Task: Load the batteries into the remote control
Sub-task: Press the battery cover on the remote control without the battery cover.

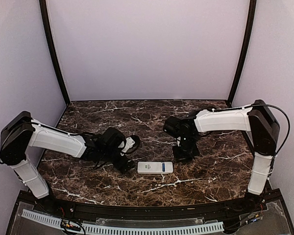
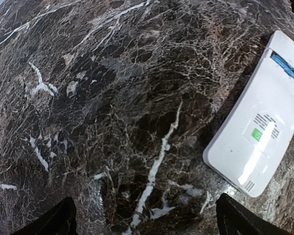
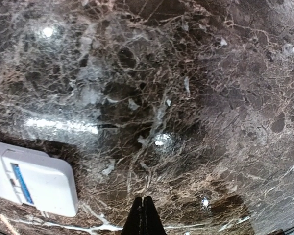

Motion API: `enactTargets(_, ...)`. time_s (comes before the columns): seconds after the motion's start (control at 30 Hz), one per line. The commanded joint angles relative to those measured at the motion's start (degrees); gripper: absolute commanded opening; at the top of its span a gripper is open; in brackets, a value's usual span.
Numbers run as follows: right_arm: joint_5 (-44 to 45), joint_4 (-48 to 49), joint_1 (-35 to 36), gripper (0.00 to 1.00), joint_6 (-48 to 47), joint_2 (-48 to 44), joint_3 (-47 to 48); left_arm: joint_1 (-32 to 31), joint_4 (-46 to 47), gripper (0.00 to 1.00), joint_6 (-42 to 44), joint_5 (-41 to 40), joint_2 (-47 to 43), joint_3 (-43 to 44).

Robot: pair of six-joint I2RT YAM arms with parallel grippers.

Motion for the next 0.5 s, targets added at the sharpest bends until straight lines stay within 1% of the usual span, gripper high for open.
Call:
enactTargets(0.0, 2.1, -1.3, 1.6, 0.00, -0.2, 3.8, 0.9, 0.0, -5.5, 0.99, -4.8, -2.7, 3.4, 2.3)
enactTargets(0.23, -0.3, 0.1, 4.1, 0.00, 0.7, 6.3, 1.4, 0.0, -5.5, 0.99, -4.7, -0.6, 5.7, 2.7)
enactTargets(0.47, -1.0, 0.0, 5.6, 0.00, 1.2, 8.1, 3.0, 0.0, -4.8, 0.99, -3.9, 1.0, 6.0, 2.3)
